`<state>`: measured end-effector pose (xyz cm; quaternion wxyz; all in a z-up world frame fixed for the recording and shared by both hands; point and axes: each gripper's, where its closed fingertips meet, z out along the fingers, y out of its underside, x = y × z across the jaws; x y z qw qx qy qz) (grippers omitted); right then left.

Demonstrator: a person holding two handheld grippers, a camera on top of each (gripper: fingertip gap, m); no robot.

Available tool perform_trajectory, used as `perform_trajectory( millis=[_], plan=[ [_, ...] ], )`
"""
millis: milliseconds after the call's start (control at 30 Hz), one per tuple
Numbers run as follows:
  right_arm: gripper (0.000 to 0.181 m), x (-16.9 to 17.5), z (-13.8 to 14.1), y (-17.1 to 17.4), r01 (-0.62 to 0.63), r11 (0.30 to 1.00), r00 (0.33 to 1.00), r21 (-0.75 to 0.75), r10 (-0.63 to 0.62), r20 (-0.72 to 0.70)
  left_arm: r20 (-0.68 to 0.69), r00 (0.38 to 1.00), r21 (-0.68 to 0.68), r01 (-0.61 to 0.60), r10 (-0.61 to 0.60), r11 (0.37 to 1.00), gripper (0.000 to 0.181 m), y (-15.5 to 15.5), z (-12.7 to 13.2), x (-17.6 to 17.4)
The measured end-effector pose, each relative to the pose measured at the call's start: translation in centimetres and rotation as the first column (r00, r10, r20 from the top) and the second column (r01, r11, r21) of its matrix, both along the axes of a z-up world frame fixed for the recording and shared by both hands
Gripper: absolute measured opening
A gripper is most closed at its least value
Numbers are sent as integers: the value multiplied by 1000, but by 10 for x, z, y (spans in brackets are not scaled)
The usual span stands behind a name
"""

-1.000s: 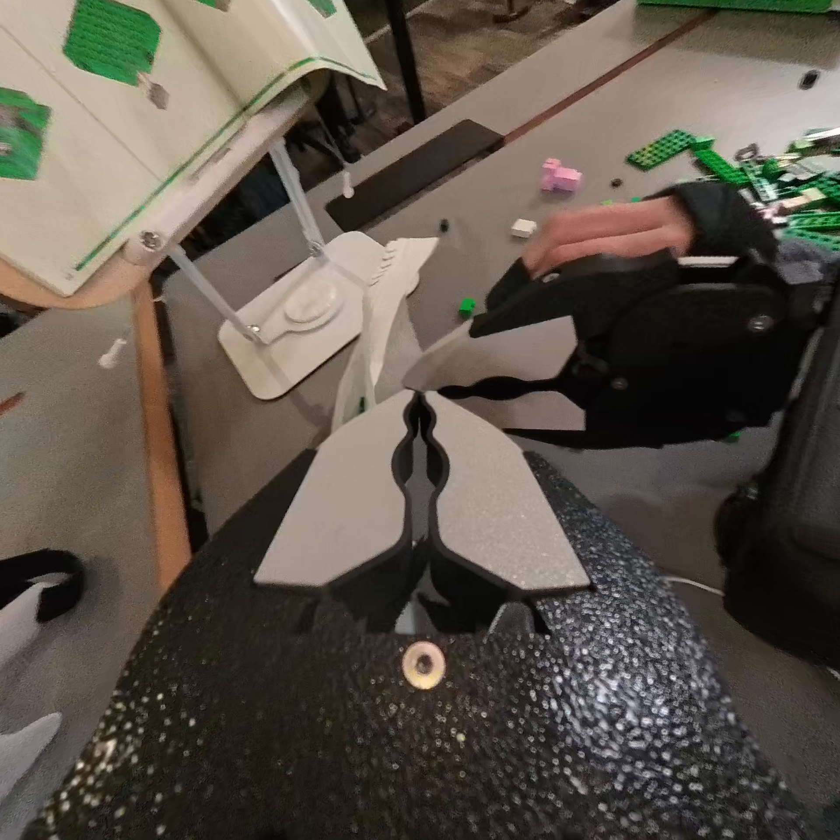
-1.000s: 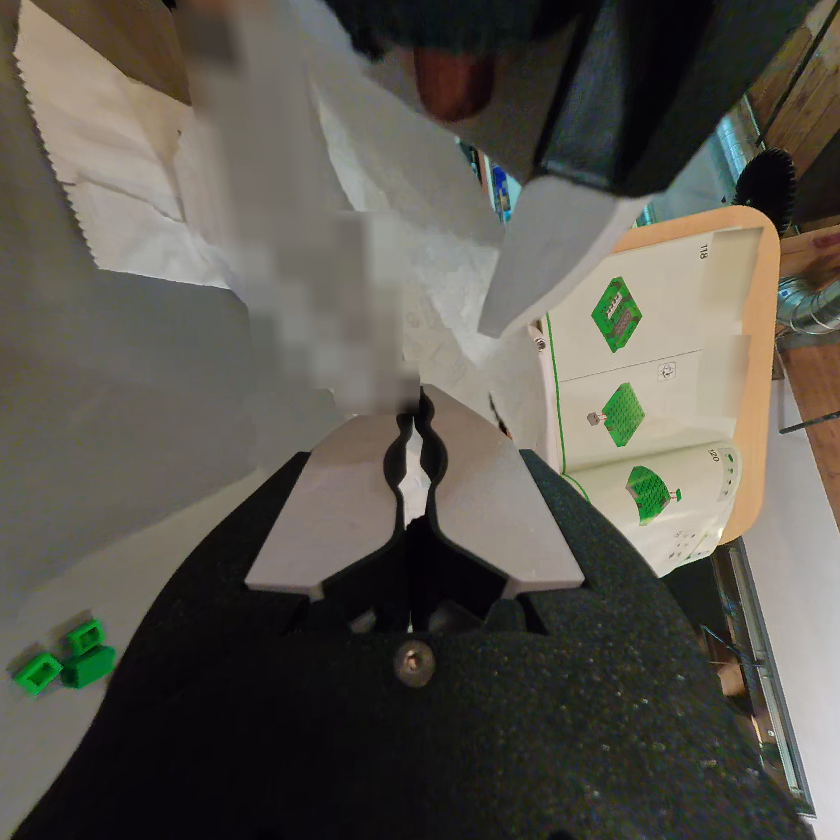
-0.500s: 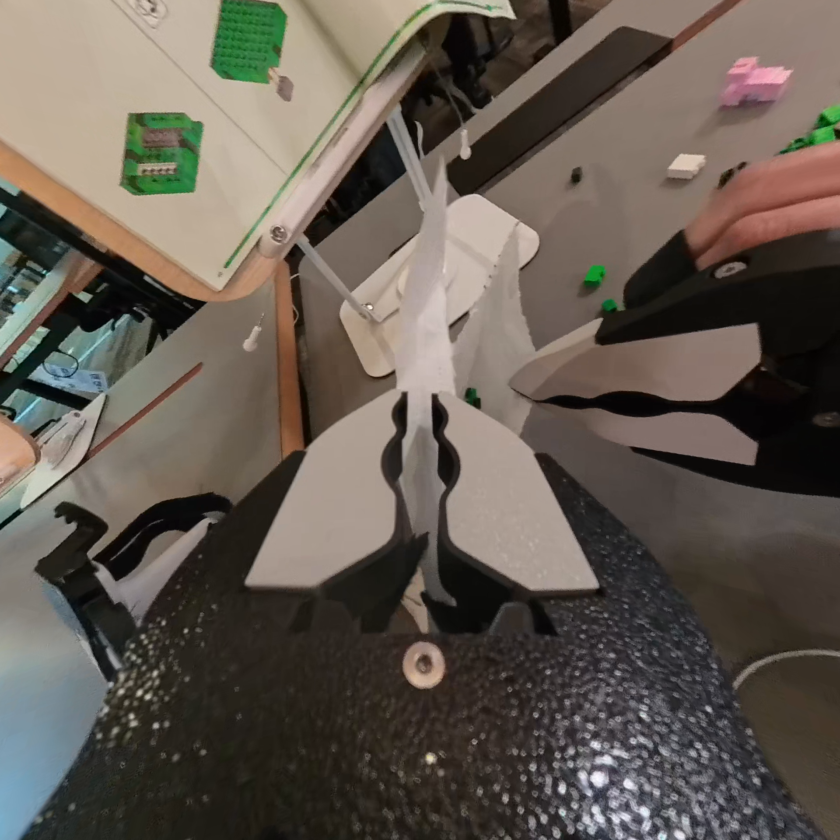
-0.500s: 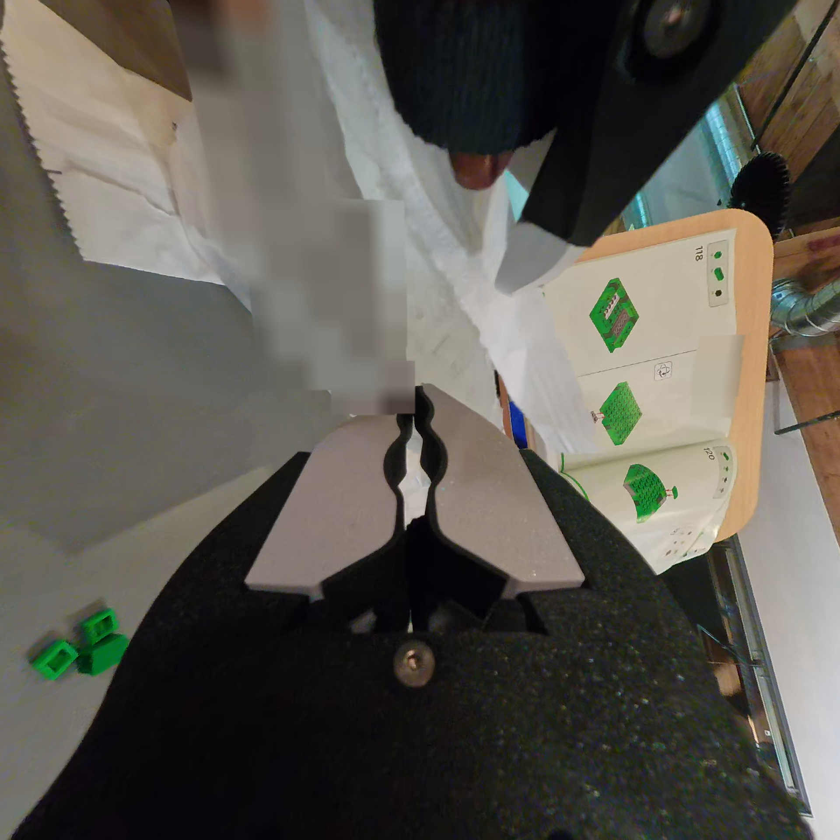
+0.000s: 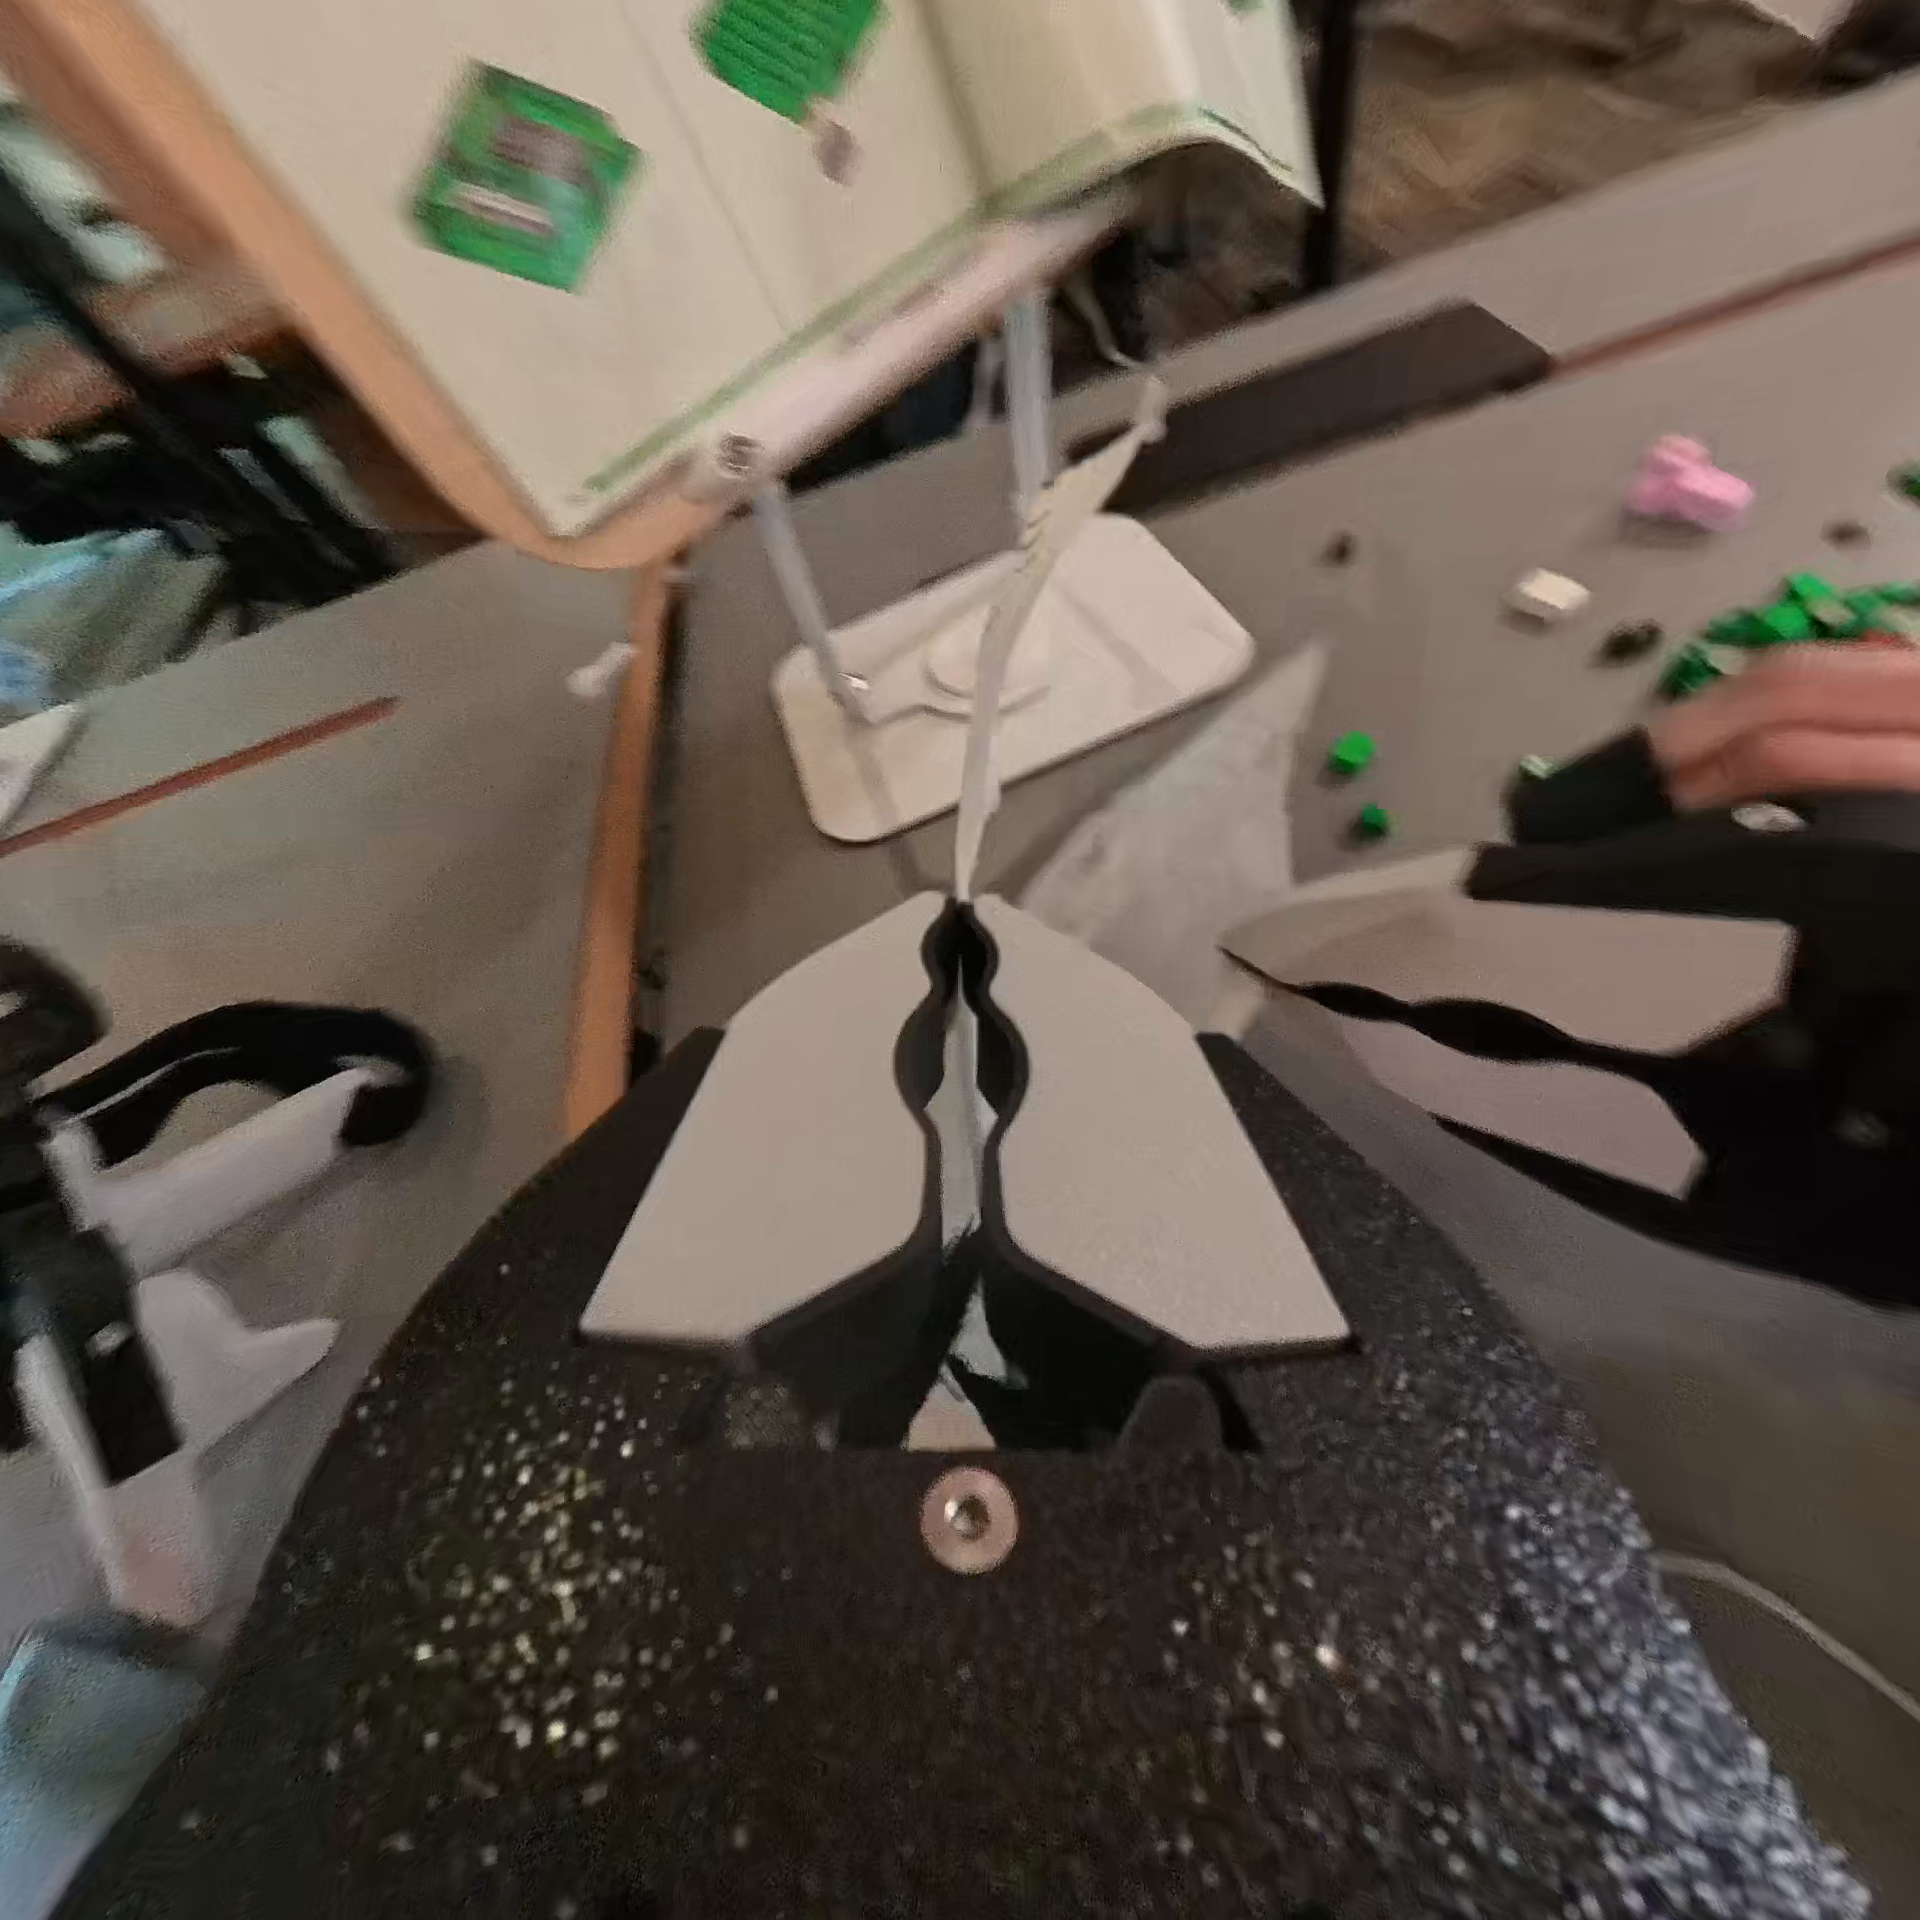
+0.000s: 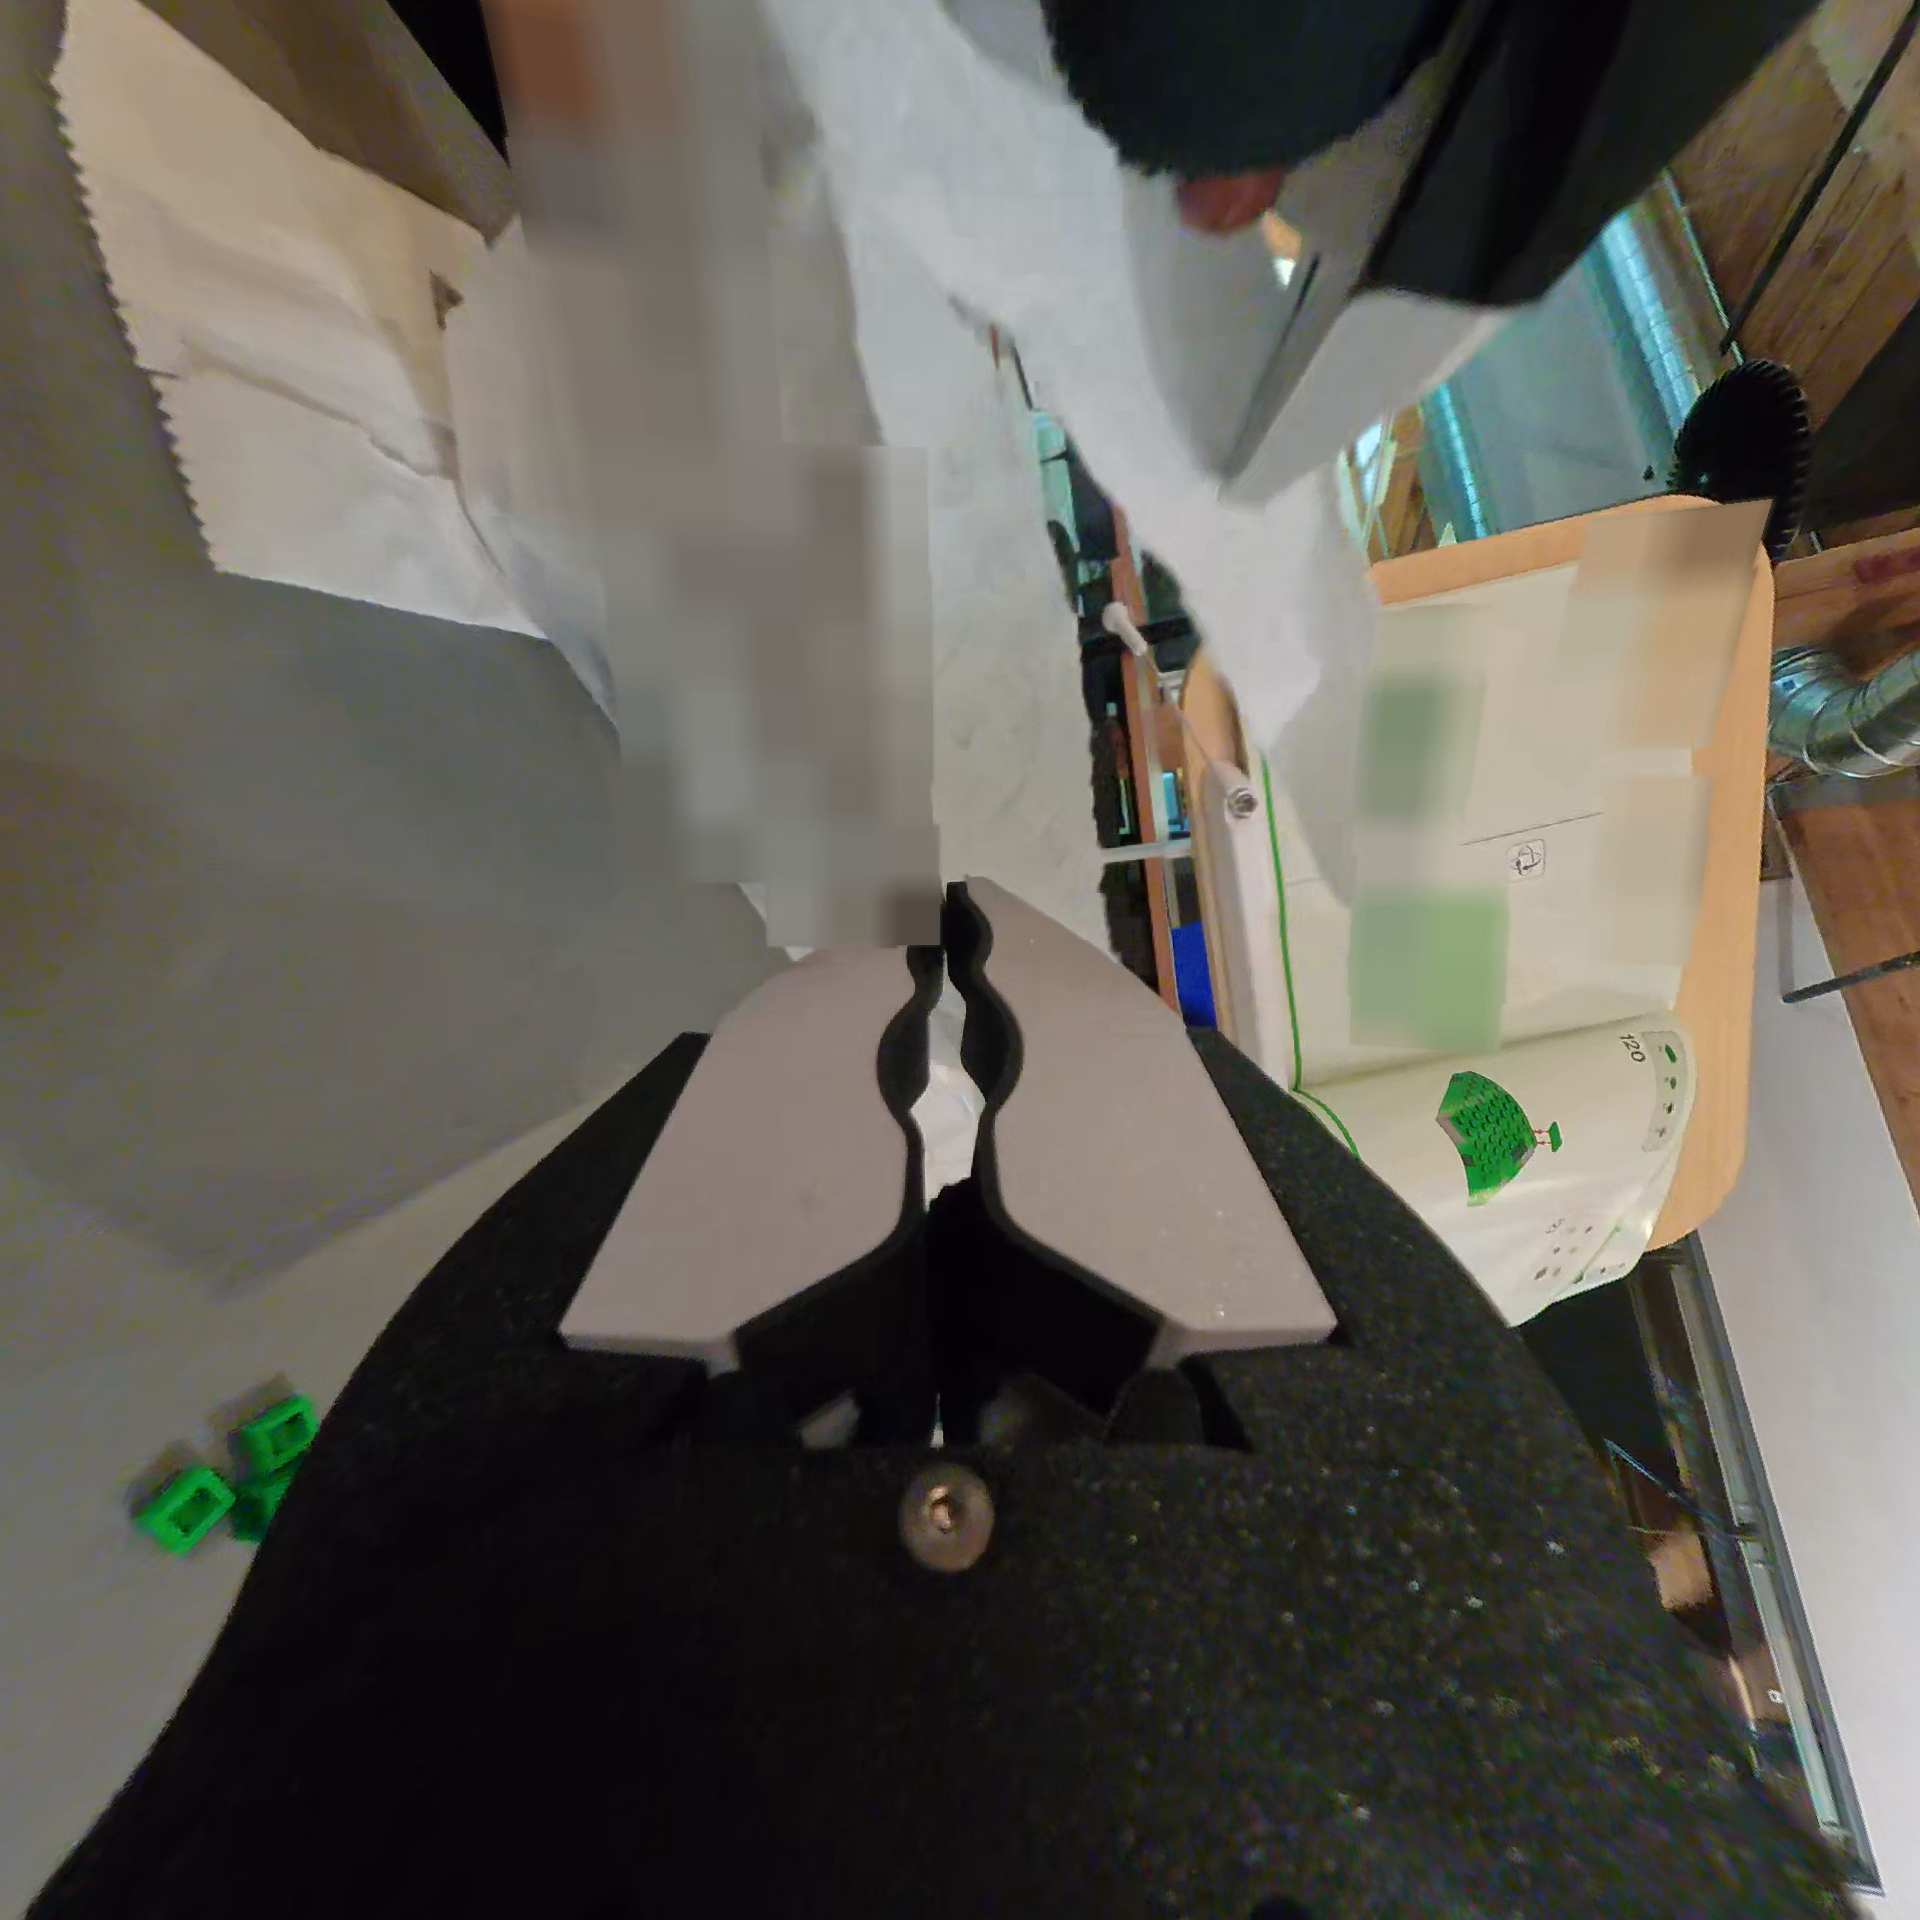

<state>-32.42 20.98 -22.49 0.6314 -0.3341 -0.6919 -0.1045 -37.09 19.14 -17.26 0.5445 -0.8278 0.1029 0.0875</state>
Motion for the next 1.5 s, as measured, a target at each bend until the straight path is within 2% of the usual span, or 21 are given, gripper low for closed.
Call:
perform_trajectory(
  millis=[67,167,267,367,467,700,767,933,1067,1300,1500],
  plan=[
    [0,0,2,-2,-7,1000,1000,8,7,-13,15,997,23,-76,76,997,0,-1,4,-16],
    [0,-2,4,-3,-13,999,1000,32,14,-18,35,994,-142,-100,106,985,0,-1,-22,-26],
    [0,-5,2,-6,-23,999,1000,30,24,-12,52,997,-374,-37,61,927,0,-6,-58,-19],
    [0,-6,0,-6,-19,999,1000,27,19,-2,121,993,-472,56,2,880,2,-8,-76,-4],
    [0,-5,-1,-6,-18,1000,1000,14,18,4,215,973,-440,170,-80,882,3,-7,-73,15],
    [1,-3,2,-2,-7,1000,1000,4,7,5,318,924,-273,303,-212,913,9,-6,-51,32],
    [0,-2,3,-2,-8,1000,1000,1,8,4,308,920,-269,329,-243,905,10,-10,-50,34],
    [0,-4,2,-6,-17,1000,1000,1,17,7,185,943,-346,326,-276,880,32,-15,-62,34],
    [0,-4,4,-6,-18,1000,1000,-8,18,4,242,914,-309,392,-327,867,42,-14,-58,47],
    [0,-4,3,-6,-21,1000,1000,5,21,10,231,920,-244,370,-317,896,30,-8,-47,44],
    [1,-3,1,-8,-32,999,999,12,32,18,253,929,-280,337,-269,899,9,-7,-50,35]
  ],
)
